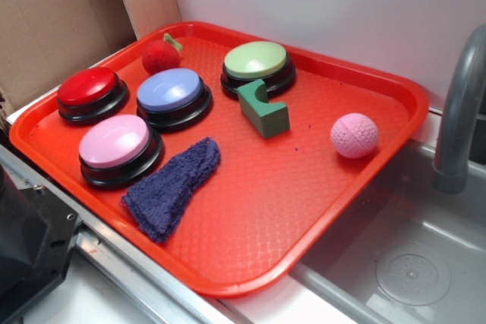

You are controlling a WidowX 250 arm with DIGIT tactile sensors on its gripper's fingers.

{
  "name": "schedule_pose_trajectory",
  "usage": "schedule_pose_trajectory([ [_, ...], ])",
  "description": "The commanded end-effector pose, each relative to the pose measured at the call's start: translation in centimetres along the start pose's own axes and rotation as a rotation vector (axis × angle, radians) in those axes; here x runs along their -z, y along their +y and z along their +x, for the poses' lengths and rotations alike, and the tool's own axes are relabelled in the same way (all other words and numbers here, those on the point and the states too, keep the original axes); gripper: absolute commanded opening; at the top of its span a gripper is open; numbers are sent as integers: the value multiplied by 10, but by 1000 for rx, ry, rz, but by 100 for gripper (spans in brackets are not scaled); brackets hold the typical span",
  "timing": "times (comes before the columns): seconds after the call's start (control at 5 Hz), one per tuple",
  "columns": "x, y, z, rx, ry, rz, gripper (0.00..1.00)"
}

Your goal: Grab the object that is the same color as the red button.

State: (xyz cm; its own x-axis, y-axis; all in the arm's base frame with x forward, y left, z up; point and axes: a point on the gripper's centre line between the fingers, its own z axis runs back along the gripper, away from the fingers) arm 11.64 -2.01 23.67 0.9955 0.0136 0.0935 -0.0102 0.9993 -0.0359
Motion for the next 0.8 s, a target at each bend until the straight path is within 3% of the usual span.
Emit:
schedule_pose_trajectory([
  [0.0,0,0,0,0,0,0,100],
  [0.2,9,25,23,-210,-80,-10,100],
  [0.4,24,53,52,-398,-116,27,100],
  [0.6,48,77,87,-500,-131,-55,100],
])
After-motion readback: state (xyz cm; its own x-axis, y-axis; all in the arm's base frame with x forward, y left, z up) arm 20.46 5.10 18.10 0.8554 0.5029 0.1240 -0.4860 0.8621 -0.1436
